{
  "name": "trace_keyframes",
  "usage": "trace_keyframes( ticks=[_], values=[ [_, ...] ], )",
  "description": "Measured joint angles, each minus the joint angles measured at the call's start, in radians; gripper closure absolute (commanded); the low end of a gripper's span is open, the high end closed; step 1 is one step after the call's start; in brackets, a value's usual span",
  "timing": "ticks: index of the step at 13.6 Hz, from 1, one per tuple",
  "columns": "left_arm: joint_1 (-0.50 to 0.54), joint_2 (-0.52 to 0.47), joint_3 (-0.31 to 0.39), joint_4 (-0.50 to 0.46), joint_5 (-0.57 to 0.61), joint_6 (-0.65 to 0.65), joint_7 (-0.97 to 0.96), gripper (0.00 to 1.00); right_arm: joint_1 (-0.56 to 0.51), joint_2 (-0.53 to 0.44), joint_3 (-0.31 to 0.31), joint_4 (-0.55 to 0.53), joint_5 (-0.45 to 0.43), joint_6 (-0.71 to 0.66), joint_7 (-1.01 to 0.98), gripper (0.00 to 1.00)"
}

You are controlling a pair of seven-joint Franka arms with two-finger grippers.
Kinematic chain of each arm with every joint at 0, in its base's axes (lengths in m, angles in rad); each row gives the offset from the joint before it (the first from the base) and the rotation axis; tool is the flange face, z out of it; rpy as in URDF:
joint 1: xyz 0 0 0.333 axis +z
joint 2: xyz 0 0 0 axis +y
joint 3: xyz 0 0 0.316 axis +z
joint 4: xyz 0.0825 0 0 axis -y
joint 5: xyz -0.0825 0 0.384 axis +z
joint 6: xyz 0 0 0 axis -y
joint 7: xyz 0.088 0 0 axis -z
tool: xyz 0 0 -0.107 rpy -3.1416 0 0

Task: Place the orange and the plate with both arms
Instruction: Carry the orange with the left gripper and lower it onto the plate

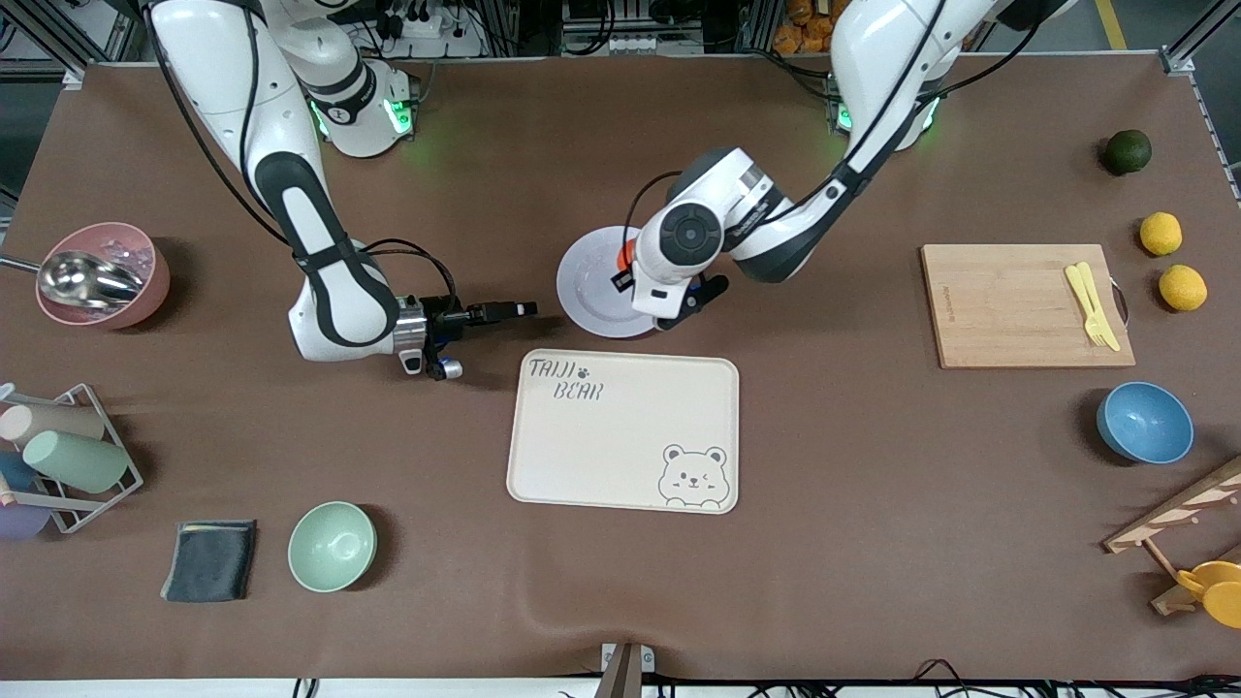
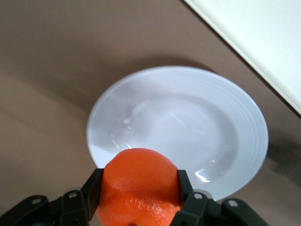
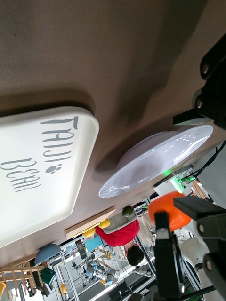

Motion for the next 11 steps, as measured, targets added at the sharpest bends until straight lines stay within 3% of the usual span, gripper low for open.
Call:
trace_keyframes(
  ticks=[3,5,7,8,9,10,11],
  values=[
    [-0.047,0.059,0.020,0.033,0.000,0.052,-0.037,0.86,0.001,0.000,0.000,0.000,0.000,0.001,0.000,0.31],
    [-0.094,0.077,0.069,0.036,0.000,0.069,-0.038,0.84,0.001,0.000,0.000,0.000,-0.001,0.006,0.001,0.31],
    [-0.150,0.085,0.128,0.037,0.000,0.072,-0.038,0.76,0.004,0.000,0.001,0.000,-0.001,0.015,0.001,0.31],
    [-0.167,0.088,0.144,0.038,0.000,0.074,-0.039,0.66,0.007,0.000,0.002,0.000,-0.001,0.021,0.001,0.31],
    [-0.175,0.090,0.150,0.038,0.000,0.076,-0.039,0.41,0.010,0.000,0.003,0.000,-0.001,0.025,0.001,0.31],
    [-0.178,0.092,0.152,0.038,0.000,0.079,-0.039,0.07,0.013,0.000,0.003,0.000,-0.001,0.028,0.002,0.31],
    [-0.178,0.094,0.153,0.038,0.000,0.086,-0.039,0.00,0.016,0.000,0.003,0.000,-0.001,0.032,0.003,0.31]
  ],
)
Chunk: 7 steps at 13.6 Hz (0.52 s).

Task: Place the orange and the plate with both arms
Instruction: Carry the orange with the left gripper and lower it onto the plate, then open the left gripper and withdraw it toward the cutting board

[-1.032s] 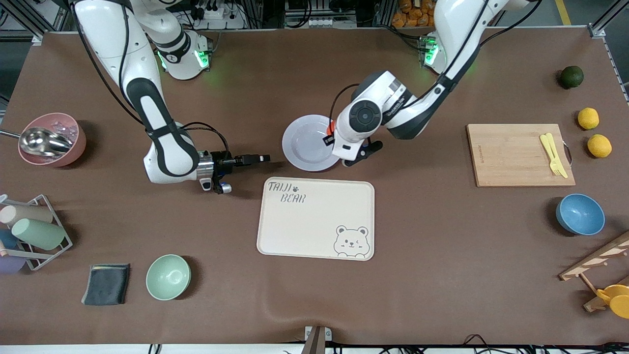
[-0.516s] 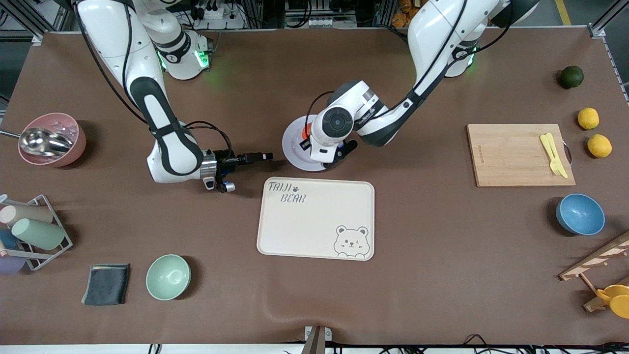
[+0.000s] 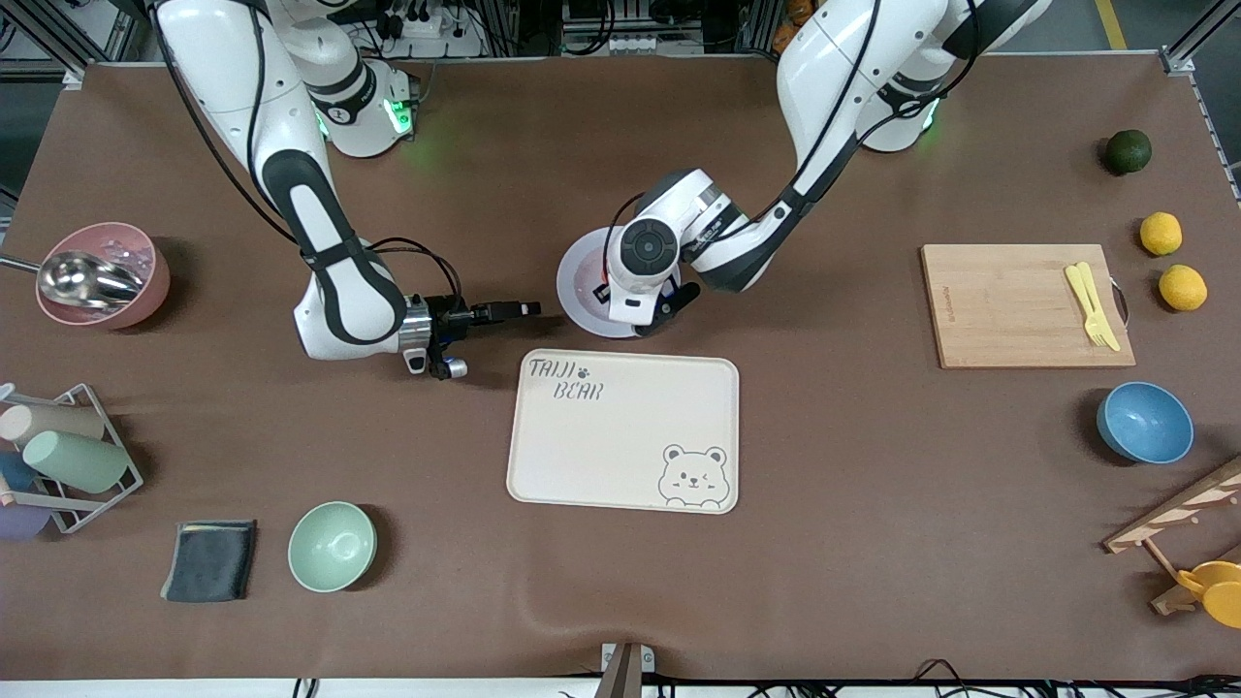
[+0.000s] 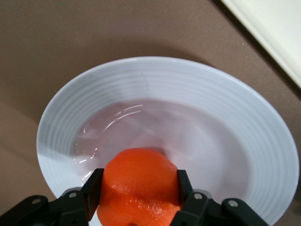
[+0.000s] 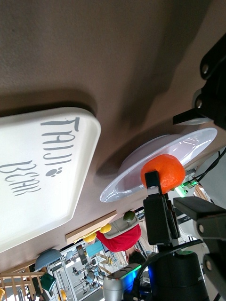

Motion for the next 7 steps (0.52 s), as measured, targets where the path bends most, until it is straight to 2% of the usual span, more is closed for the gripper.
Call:
trace_keyframes(
  ticks=[7],
  values=[
    [0.017,-0.015,0.011,0.034,0.000,0.021,0.000,0.00,0.023,0.000,0.003,0.000,0.000,0.017,0.008,0.30]
  ],
)
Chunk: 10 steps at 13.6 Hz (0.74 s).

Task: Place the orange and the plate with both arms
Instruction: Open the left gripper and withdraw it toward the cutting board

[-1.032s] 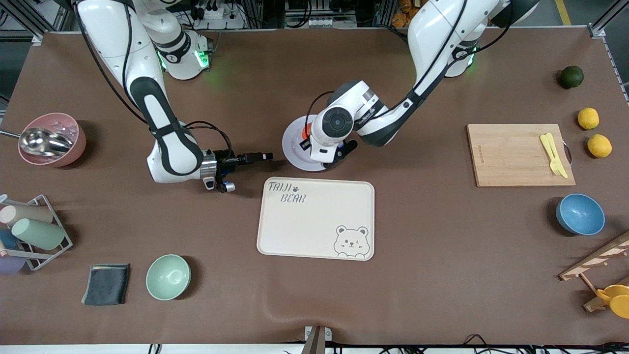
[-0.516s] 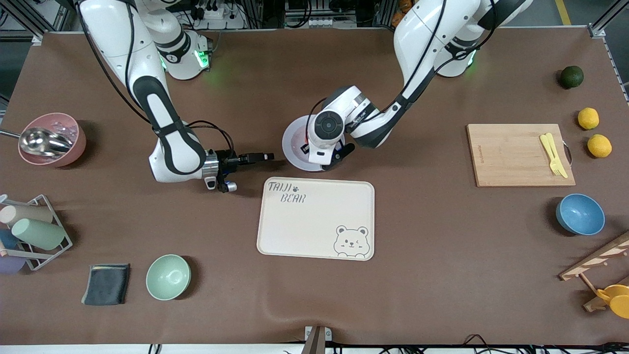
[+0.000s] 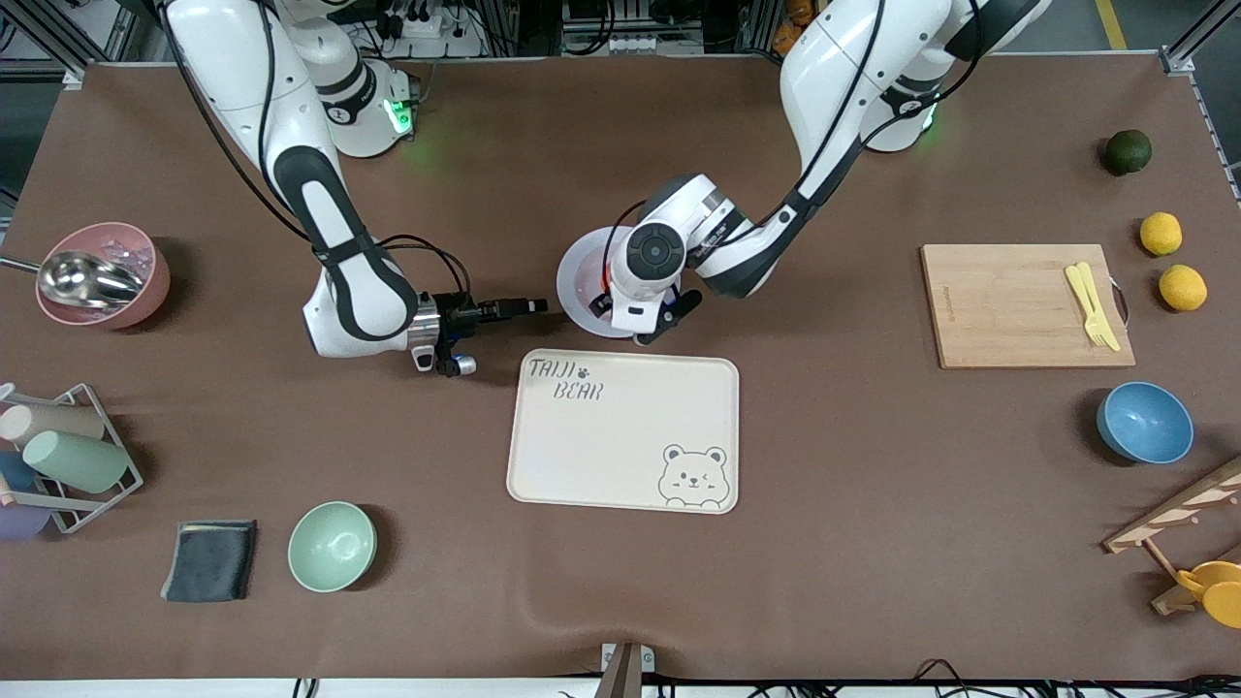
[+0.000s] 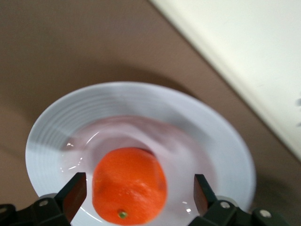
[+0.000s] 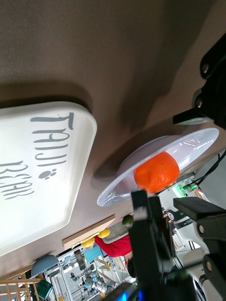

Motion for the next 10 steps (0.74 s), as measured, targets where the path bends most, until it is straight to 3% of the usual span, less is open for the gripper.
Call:
trace_keyframes(
  ticks=[5,10],
  values=[
    [0.110,-0.216,0.003,0.027,0.000,-0.137,0.012,0.00,0.046,0.002,0.004,-0.002,0.030,0.033,0.003,0.31],
    [0.304,-0.431,0.009,0.027,0.000,-0.320,0.253,0.00,0.078,0.004,0.006,-0.003,0.043,0.064,0.002,0.32]
  ],
)
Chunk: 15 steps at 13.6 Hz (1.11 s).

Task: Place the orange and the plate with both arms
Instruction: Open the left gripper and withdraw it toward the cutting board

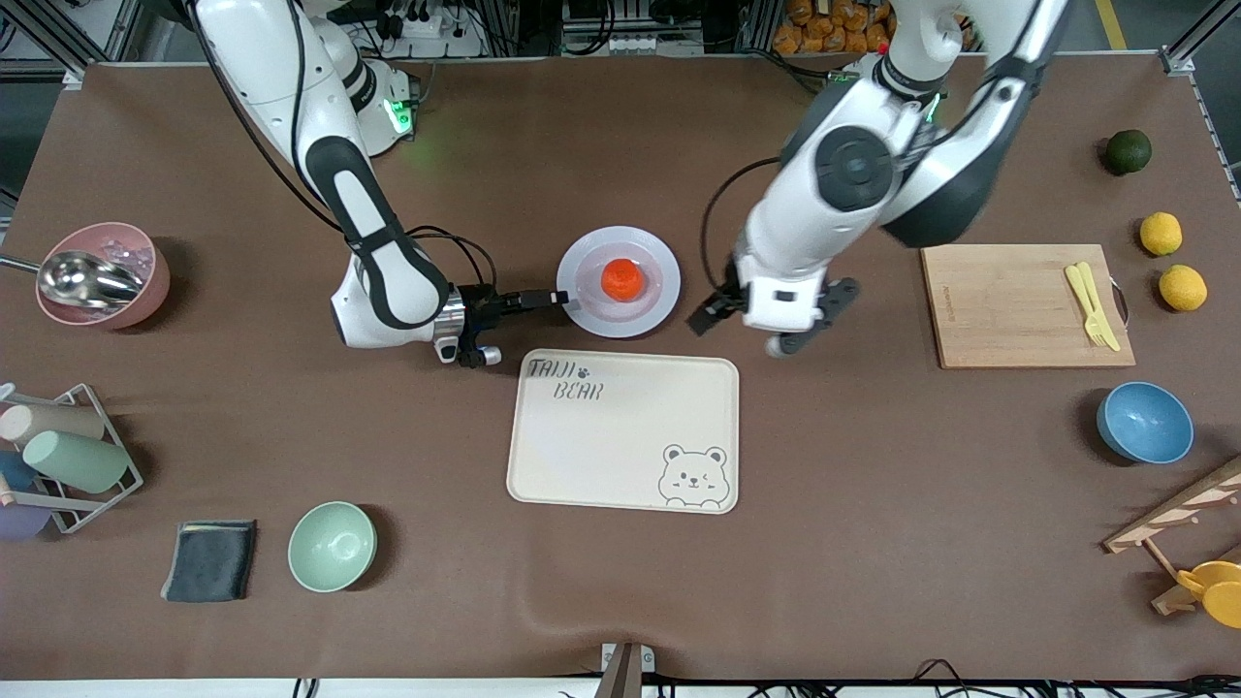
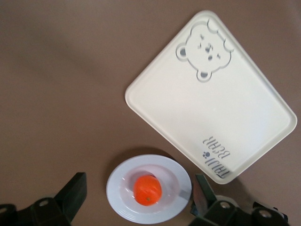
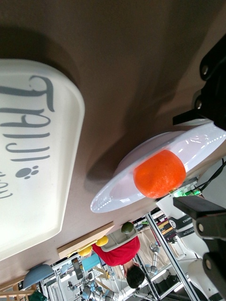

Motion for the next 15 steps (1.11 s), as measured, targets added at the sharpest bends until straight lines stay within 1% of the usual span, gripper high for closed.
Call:
trace_keyframes(
  ticks=[5,7,8,9,10,11,15],
  values=[
    [0.187,-0.134,0.002,-0.001,0.000,-0.117,0.323,0.00,0.016,0.001,0.001,-0.002,0.000,0.022,0.000,0.35],
    [0.246,-0.176,0.003,-0.002,0.000,-0.147,0.428,0.00,0.025,0.002,0.002,-0.004,0.000,0.026,-0.001,0.46],
    [0.273,-0.195,0.003,-0.002,0.000,-0.159,0.470,0.00,0.027,0.002,0.002,-0.006,0.000,0.027,-0.002,0.47],
    [0.298,-0.213,0.003,-0.002,0.000,-0.172,0.507,0.00,0.027,0.003,0.002,-0.006,0.000,0.029,-0.003,0.52],
    [0.318,-0.229,0.006,-0.002,0.000,-0.188,0.545,0.00,0.028,0.003,0.002,-0.006,0.000,0.032,-0.004,0.53],
    [0.330,-0.244,0.019,0.000,0.000,-0.206,0.591,0.00,0.028,0.003,0.002,-0.007,0.000,0.034,-0.005,0.54],
    [0.327,-0.281,0.145,0.028,0.000,-0.313,0.806,0.00,0.029,0.007,0.002,-0.008,0.000,0.035,-0.005,0.54]
  ],
)
